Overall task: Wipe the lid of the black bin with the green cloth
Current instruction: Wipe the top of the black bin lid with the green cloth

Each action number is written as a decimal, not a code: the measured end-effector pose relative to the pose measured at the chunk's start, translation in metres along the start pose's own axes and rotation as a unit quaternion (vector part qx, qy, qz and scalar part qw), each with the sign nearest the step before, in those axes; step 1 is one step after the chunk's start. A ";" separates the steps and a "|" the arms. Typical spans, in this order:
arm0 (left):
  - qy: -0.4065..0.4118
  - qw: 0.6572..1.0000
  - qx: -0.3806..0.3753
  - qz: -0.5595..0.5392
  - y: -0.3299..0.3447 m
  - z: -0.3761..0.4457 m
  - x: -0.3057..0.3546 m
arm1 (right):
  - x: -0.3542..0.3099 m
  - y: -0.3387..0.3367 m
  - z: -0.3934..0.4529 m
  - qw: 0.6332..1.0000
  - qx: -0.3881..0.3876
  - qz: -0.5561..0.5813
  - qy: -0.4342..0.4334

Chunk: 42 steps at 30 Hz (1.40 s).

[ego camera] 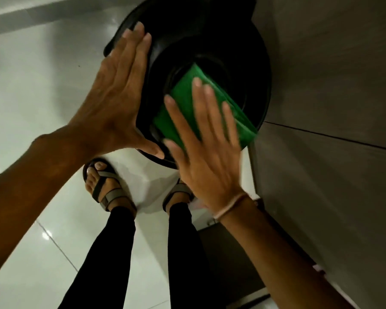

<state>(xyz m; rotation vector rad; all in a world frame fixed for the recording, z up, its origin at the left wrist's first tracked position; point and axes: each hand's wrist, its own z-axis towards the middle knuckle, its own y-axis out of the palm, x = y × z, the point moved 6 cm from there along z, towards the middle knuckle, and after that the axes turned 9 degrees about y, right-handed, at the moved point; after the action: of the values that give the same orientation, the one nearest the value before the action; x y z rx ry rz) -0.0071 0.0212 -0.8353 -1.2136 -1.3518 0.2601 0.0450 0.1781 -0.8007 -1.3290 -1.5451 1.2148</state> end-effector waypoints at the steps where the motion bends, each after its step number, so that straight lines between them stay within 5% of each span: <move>1: 0.003 1.000 -0.008 -0.003 -0.001 0.000 0.002 | 0.019 -0.001 -0.016 0.999 -0.028 -0.012 0.013; 6: -0.005 1.000 -0.001 -0.006 -0.004 -0.001 0.003 | 0.036 -0.008 0.025 0.989 0.029 0.015 0.141; 11: -0.003 1.000 -0.018 0.010 -0.009 0.000 0.004 | 0.038 -0.008 0.006 1.000 -0.014 -0.011 0.020; 15: -0.003 1.000 -0.021 0.007 -0.006 0.002 0.009 | 0.048 -0.009 0.018 0.996 0.019 0.002 0.088; 23: -0.001 1.000 -0.021 0.011 -0.006 0.004 0.012 | 0.040 -0.006 0.019 1.000 0.009 -0.015 -0.007; 28: -0.005 1.000 -0.012 -0.001 -0.006 0.003 0.012 | 0.035 -0.017 0.065 0.992 0.082 0.012 0.090; 32: -0.008 1.000 -0.015 -0.001 -0.005 0.004 0.010 | -0.013 -0.019 0.084 0.992 0.106 0.057 -0.024; 35: -0.012 1.000 -0.012 -0.007 -0.005 0.003 0.009 | 0.017 -0.025 0.087 0.990 0.084 0.047 -0.098; 42: -0.008 1.000 -0.005 -0.014 -0.002 0.004 0.007 | 0.107 -0.021 0.104 0.954 0.064 0.278 0.094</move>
<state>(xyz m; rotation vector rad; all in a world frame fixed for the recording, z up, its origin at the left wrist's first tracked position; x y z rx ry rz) -0.0095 0.0280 -0.8308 -1.2014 -1.3851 0.2434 -0.0789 0.2642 -0.8123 -1.8011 -0.9625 1.4396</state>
